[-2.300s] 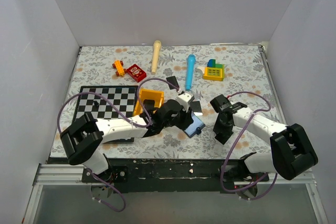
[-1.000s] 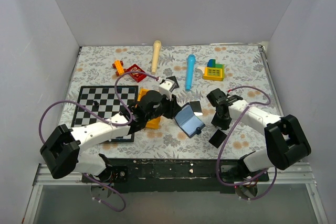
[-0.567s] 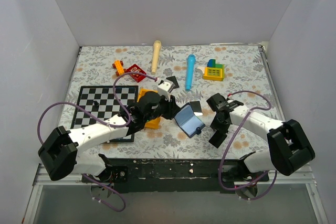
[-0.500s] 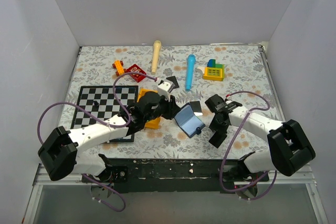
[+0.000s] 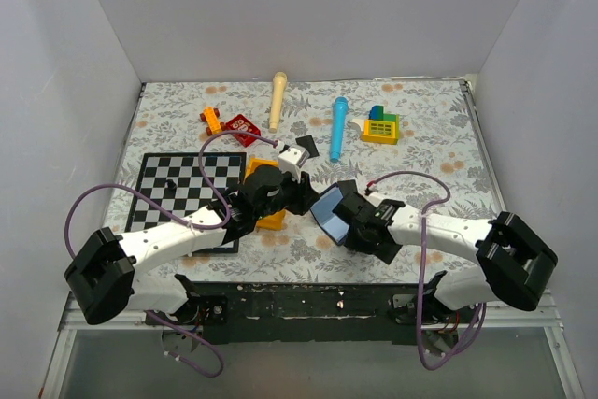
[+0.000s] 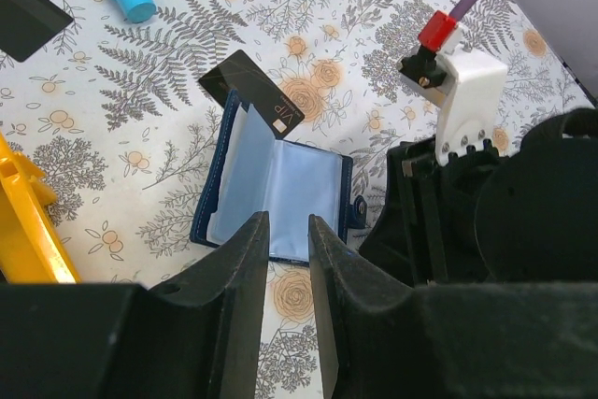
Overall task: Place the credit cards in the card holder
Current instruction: Move the credit card to the corner of the board.
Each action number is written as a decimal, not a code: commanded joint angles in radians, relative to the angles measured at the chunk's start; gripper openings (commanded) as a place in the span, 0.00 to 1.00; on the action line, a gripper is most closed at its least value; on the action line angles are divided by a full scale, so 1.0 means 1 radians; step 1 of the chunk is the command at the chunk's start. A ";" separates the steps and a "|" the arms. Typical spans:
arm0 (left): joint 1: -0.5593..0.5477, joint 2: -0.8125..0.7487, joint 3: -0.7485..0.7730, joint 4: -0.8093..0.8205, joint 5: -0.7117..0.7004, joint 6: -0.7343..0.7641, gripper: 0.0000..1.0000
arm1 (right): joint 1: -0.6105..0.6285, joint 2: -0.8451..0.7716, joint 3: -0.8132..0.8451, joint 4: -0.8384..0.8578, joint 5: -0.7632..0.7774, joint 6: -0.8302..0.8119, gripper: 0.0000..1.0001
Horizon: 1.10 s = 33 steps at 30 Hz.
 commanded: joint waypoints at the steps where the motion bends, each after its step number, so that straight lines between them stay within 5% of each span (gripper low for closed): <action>1: 0.005 -0.031 0.001 -0.002 0.006 0.001 0.23 | 0.043 -0.012 -0.063 -0.092 -0.010 0.084 0.34; 6: 0.005 -0.031 0.008 -0.004 0.007 0.002 0.23 | 0.000 -0.172 0.003 -0.250 0.146 0.091 0.35; 13: -0.005 0.041 0.043 0.033 0.114 0.012 0.27 | -0.253 -0.374 0.101 -0.387 0.226 -0.055 0.36; 18: -0.135 0.235 0.182 0.039 0.084 0.042 0.39 | -0.384 -0.574 0.236 -0.491 0.260 -0.159 0.37; 25: -0.258 0.530 0.428 0.035 0.047 0.030 0.48 | -0.402 -0.730 0.445 -0.621 0.306 -0.189 0.38; 33: -0.337 0.763 0.669 -0.065 -0.057 0.104 0.52 | -0.402 -0.867 0.485 -0.595 0.280 -0.233 0.38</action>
